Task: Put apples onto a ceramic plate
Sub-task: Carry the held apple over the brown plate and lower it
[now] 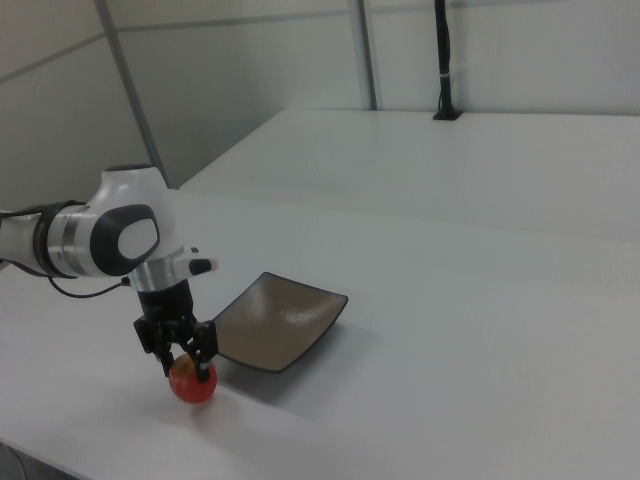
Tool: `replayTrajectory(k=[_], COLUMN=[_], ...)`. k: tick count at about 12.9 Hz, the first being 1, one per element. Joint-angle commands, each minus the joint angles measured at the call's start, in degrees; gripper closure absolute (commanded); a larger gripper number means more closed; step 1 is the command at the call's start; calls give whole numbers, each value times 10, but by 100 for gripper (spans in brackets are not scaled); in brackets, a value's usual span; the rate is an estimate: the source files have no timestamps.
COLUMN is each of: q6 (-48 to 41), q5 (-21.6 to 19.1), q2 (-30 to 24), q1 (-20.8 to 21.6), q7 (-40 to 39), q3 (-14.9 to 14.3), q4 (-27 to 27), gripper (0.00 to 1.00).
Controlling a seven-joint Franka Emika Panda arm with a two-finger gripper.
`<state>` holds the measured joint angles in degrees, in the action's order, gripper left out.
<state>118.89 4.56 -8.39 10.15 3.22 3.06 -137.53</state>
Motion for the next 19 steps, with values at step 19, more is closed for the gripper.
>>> replayTrajectory(k=[19], q6=[66], q5=[-9], q2=[143], q1=[-24], q7=[-1], q3=[-42], q4=[216], gripper=[32])
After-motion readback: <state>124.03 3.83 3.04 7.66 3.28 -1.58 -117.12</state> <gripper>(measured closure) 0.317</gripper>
